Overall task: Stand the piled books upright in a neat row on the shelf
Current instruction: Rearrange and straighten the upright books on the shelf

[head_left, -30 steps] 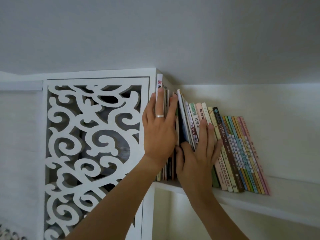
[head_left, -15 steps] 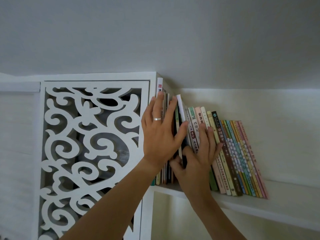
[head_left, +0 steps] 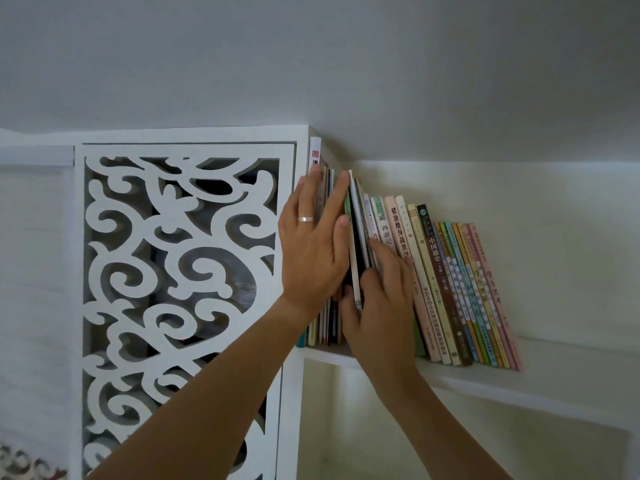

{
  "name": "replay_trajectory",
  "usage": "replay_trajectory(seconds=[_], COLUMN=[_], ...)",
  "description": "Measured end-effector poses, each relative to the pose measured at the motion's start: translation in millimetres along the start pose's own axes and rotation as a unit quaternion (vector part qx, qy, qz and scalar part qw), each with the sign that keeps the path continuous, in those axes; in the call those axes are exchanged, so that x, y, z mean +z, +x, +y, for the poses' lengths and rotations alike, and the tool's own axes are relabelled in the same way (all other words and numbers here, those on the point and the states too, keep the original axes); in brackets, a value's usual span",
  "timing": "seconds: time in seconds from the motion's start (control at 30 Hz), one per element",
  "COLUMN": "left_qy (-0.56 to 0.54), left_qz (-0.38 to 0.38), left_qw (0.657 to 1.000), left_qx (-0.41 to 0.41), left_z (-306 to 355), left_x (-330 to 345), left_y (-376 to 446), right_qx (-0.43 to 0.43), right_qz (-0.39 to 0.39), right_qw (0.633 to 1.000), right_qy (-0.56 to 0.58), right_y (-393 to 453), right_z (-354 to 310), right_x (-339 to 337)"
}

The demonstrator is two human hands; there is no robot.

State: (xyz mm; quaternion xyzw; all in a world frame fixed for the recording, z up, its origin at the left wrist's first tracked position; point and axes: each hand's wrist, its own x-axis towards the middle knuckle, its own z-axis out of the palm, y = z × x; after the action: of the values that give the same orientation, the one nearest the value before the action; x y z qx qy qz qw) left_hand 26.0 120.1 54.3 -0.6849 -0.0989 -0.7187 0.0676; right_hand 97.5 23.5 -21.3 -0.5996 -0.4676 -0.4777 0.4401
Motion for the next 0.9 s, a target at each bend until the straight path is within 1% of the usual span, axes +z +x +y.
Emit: replay_trajectory(seconds=[0.17, 0.3, 0.37, 0.47, 0.5, 0.57, 0.63, 0.7, 0.8, 0.9], left_qy=[0.017, -0.034, -0.04, -0.038, -0.042, -0.059, -0.092, -0.117, -0.093, -0.089], left_qz=[-0.004, 0.0, 0.003, -0.001, -0.002, -0.006, -0.011, -0.014, 0.013, 0.031], left_qw=[1.0, 0.999, 0.999, 0.999, 0.999, 0.998, 0.996, 0.993, 0.994, 0.993], left_qx=[0.015, 0.006, 0.002, 0.005, 0.003, -0.008, -0.014, -0.023, -0.051, -0.077], left_z=[1, 1, 1, -1, -1, -1, -2, -1, 13, 28], left_x=[-2, -4, -4, -4, -4, -4, -4, -8, -16, -13], left_y=[-1, -1, -1, -2, -2, -3, -3, -4, -11, -26], right_qx=[0.016, 0.011, 0.009, 0.009, 0.011, 0.026, 0.043, 0.039, 0.025, 0.038], right_qz=[0.019, 0.02, -0.001, -0.049, -0.053, -0.047, -0.033, -0.012, 0.031, 0.079], right_qw=[0.997, 0.993, 0.997, 0.998, 0.997, 0.998, 0.996, 0.99, 0.984, 0.978], right_qy=[0.073, 0.114, 0.076, -0.04, -0.051, -0.011, 0.077, 0.137, 0.172, 0.188], right_y=[0, 0, 2, 3, 5, 10, 14, 16, 15, 14], right_z=[-4, -3, -4, -13, -14, -18, -22, -27, -32, -30], right_x=[1, -2, -5, -8, -10, -18, -31, -51, -87, -121])
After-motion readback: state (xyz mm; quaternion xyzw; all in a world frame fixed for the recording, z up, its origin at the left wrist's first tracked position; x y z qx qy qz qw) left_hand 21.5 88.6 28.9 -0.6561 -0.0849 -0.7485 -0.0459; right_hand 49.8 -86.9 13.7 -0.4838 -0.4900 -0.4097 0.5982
